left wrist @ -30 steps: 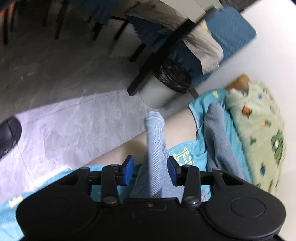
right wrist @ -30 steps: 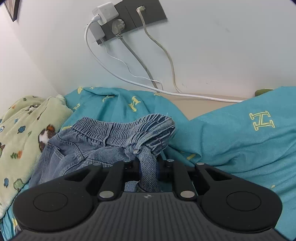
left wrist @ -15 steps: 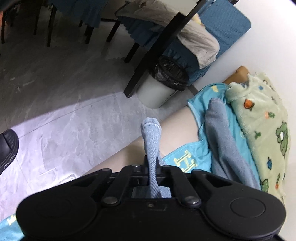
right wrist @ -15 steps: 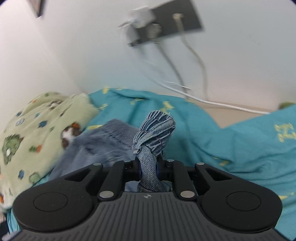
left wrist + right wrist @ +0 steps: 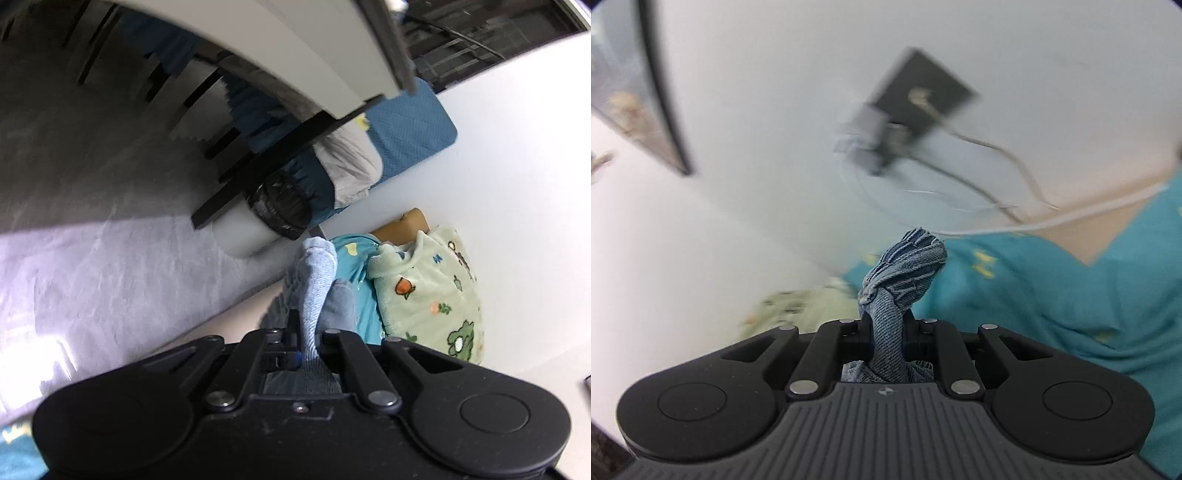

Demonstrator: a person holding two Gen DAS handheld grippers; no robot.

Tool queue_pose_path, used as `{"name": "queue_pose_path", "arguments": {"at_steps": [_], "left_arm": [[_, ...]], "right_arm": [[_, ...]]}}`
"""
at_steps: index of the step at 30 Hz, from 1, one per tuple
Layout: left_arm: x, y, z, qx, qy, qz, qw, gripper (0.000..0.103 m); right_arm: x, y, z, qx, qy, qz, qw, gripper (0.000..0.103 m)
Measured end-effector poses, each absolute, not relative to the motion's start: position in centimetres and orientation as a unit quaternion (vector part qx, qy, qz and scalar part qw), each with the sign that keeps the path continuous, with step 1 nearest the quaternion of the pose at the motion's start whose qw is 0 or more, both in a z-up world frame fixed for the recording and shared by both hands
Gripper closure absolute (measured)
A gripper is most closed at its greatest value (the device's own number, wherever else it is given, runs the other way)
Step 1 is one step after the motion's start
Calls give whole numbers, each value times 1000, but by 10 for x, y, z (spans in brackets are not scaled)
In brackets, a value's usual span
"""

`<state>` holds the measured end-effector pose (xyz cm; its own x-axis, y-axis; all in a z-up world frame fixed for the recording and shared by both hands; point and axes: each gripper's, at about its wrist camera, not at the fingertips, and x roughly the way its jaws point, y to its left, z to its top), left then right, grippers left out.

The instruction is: Fold clothes

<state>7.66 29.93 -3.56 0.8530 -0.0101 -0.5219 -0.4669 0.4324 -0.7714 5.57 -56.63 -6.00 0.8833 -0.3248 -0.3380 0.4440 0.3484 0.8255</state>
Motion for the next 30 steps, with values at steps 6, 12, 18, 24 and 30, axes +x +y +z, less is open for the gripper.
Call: {"name": "queue_pose_path", "arguments": {"at_steps": [6, 12, 18, 24, 30], "left_arm": [[40, 319, -79, -589, 279, 174, 738, 102], [39, 325, -94, -595, 300, 198, 719, 101], [46, 325, -110, -590, 322, 209, 711, 91], [69, 332, -132, -589, 361, 215, 690, 81], [87, 332, -145, -572, 392, 213, 688, 87]], "right_arm": [[49, -583, -107, 578, 173, -327, 727, 89], [54, -580, -115, 552, 222, -356, 721, 87], [68, -576, -106, 501, 244, -365, 746, 81], [65, -570, -109, 484, 254, -371, 750, 79], [66, -567, -107, 472, 253, -374, 758, 80]]}}
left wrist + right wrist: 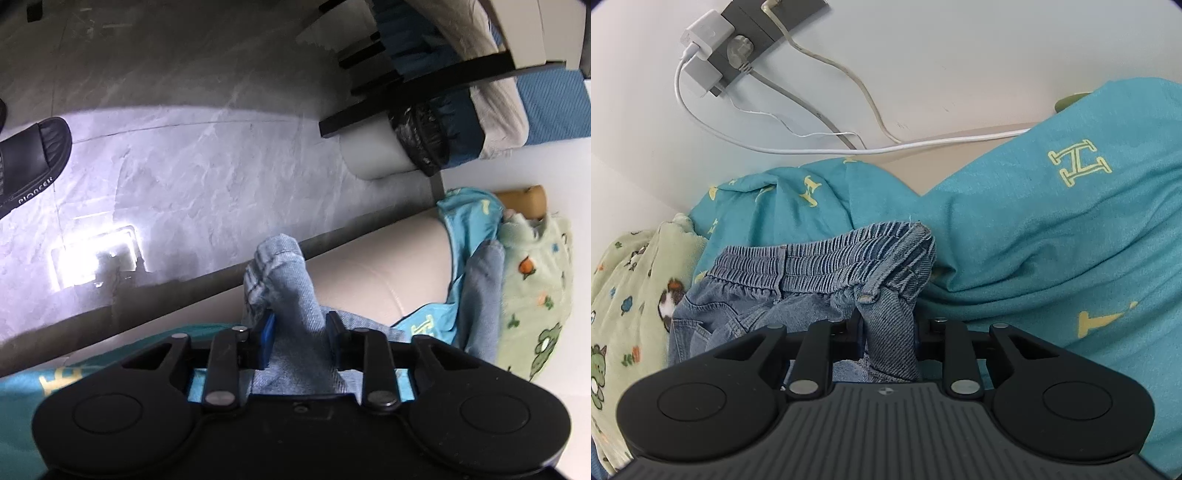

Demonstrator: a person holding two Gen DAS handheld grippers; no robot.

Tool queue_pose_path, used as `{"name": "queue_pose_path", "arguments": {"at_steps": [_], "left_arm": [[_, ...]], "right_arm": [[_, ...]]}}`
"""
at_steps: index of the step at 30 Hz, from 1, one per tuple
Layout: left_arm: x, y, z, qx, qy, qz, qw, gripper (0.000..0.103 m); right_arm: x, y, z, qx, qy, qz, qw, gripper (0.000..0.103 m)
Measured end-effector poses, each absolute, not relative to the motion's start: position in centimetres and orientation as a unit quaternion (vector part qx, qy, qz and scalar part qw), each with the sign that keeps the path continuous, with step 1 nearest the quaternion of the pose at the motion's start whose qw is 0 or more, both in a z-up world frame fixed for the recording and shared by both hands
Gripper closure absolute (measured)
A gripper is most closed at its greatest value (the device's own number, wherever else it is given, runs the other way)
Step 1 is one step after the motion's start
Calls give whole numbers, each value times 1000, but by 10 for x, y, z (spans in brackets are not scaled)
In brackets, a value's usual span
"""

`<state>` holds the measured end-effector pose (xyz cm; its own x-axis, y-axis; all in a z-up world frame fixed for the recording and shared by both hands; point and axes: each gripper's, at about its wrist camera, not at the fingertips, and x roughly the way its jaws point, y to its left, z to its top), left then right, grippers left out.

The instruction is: Fold clothes

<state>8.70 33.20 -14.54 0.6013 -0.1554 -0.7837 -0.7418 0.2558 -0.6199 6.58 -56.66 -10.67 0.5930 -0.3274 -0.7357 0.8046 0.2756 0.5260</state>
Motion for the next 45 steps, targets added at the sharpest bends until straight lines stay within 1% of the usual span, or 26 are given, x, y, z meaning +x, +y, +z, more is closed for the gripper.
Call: {"name": "queue_pose_path", "arguments": {"at_steps": [1, 2, 3, 5, 9, 15, 19, 21, 23, 25, 29, 34, 36, 39, 40, 41, 42, 43, 44, 45], "left_arm": [[88, 332, -145, -569, 394, 212, 689, 91], [90, 332, -143, -566, 393, 213, 692, 98], [91, 331, -139, -561, 388, 215, 699, 101], [94, 327, -125, -542, 374, 215, 721, 102], [101, 320, -87, -542, 329, 188, 750, 102], [113, 310, -1, -545, 261, 118, 788, 102], [104, 310, 47, -554, 198, 65, 806, 102], [92, 314, 55, -551, 172, 55, 815, 102], [77, 321, 42, -559, 163, 53, 811, 102], [61, 332, 12, -585, 168, 58, 791, 102], [21, 346, -55, -630, 197, 74, 748, 102], [-8, 351, -96, -648, 263, 110, 706, 102], [-14, 354, -106, -655, 268, 126, 695, 102], [-21, 359, -121, -672, 272, 143, 674, 102], [-25, 360, -123, -677, 274, 144, 668, 101], [-30, 361, -125, -681, 277, 145, 662, 101], [-34, 362, -127, -686, 279, 146, 656, 100], [-37, 364, -127, -690, 281, 147, 651, 97], [-40, 365, -126, -694, 283, 151, 645, 92], [-44, 367, -125, -697, 284, 152, 641, 82]], "right_arm": [[65, -566, -105, 472, 249, -372, 760, 82], [65, -564, -103, 472, 245, -371, 762, 83], [66, -563, -100, 470, 241, -368, 766, 84], [68, -559, -95, 458, 233, -360, 778, 86], [71, -558, -84, 466, 219, -346, 785, 89], [104, -561, -38, 467, 210, -301, 805, 90], [121, -570, -5, 499, 176, -246, 812, 91], [120, -576, 8, 513, 143, -212, 820, 91], [111, -584, 9, 522, 108, -174, 828, 91], [96, -590, -4, 518, 95, -161, 835, 90], [53, -606, -64, 546, 117, -171, 812, 90], [14, -620, -137, 554, 206, -201, 781, 90], [10, -620, -148, 545, 224, -200, 783, 89], [10, -618, -144, 525, 232, -193, 796, 86], [11, -617, -140, 515, 237, -194, 801, 83], [13, -614, -134, 501, 249, -201, 804, 78], [13, -613, -128, 483, 264, -212, 807, 74], [13, -611, -122, 464, 279, -223, 810, 63], [13, -610, -116, 445, 295, -234, 812, 51], [13, -610, -110, 425, 318, -243, 812, 48]]}}
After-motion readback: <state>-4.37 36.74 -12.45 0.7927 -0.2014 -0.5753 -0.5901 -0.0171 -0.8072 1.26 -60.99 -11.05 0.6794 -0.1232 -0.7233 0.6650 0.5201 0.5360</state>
